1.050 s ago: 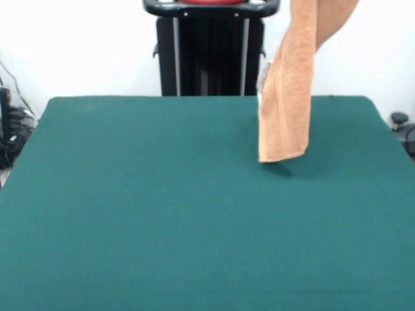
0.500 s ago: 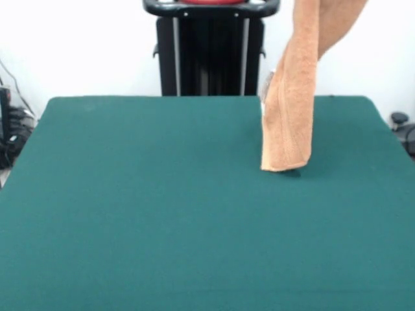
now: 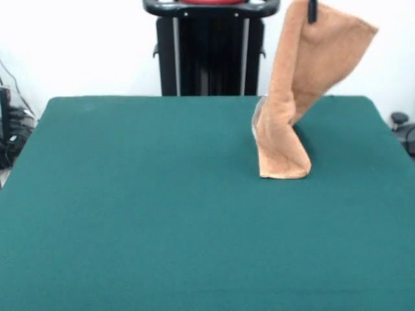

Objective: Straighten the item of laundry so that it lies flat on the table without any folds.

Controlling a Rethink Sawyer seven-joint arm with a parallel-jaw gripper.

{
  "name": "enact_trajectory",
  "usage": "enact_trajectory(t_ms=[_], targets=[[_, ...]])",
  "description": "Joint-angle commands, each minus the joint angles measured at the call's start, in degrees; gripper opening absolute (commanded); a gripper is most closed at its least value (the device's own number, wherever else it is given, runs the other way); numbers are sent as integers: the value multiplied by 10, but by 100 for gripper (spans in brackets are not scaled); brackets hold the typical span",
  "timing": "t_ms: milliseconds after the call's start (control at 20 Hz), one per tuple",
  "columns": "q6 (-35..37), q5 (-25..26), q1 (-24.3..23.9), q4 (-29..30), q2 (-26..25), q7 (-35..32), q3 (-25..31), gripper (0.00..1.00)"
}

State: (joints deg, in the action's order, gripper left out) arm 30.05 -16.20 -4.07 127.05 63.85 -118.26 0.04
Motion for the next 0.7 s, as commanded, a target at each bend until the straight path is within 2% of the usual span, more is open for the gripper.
enact_trajectory(t_ms=[50, 350, 700], targets=[[-34, -46, -3, -75, -107, -81, 70, 0], [-9, -53, -6, -120, -130, -76, 66, 0], [25, -17, -50, -178, -154, -5, 73, 0]])
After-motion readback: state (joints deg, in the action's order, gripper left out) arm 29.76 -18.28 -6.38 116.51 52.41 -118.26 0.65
